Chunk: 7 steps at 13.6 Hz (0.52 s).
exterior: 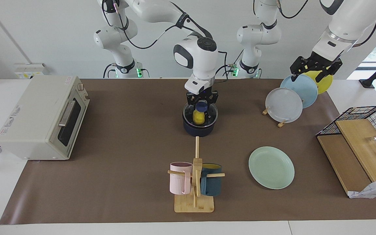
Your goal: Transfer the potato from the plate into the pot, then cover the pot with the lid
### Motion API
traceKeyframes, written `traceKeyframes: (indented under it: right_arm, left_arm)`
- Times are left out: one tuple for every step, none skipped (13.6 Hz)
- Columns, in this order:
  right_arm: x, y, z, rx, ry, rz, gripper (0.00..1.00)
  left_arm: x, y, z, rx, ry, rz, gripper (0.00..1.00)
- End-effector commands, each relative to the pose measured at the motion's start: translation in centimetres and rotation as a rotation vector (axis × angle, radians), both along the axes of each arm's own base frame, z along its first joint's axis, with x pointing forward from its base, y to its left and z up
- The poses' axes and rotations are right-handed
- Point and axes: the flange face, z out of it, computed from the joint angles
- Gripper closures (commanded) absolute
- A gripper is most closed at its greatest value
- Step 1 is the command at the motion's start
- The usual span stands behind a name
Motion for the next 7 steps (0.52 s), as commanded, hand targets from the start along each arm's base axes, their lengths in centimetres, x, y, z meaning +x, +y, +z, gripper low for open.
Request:
traceKeyframes:
  right_arm:
    - [-0.1,0.2,-0.1,-0.008,-0.022,0.000,1.00]
    - [0.0,0.2,-0.1,-0.011,-0.028,0.004,1.00]
    - [-0.1,0.2,-0.2,-0.018,-0.033,0.010,1.00]
    - [-0.1,0.3,-0.2,-0.025,-0.040,0.017,1.00]
    - [-0.1,0.2,-0.2,-0.030,-0.045,0.020,1.00]
    - [-0.1,0.2,-0.2,-0.031,-0.046,0.021,1.00]
    - [-0.1,0.3,-0.2,-0.030,-0.047,0.021,1.00]
  left_arm:
    - [0.0,0.4,-0.1,0.020,-0.016,-0.009,0.00]
    - [-0.2,0.3,-1.2,0.020,-0.010,-0.009,0.00]
    - [-0.3,0.3,-2.0,0.020,-0.013,-0.011,0.00]
    - [-0.3,0.7,-2.1,0.020,-0.016,-0.004,0.00]
    - [-0.2,0.8,-2.2,0.020,-0.014,-0.001,0.00]
    - [-0.2,0.7,-2.2,0.020,-0.014,-0.004,0.00]
    - [-0.3,0.6,-2.2,0.020,-0.014,-0.005,0.00]
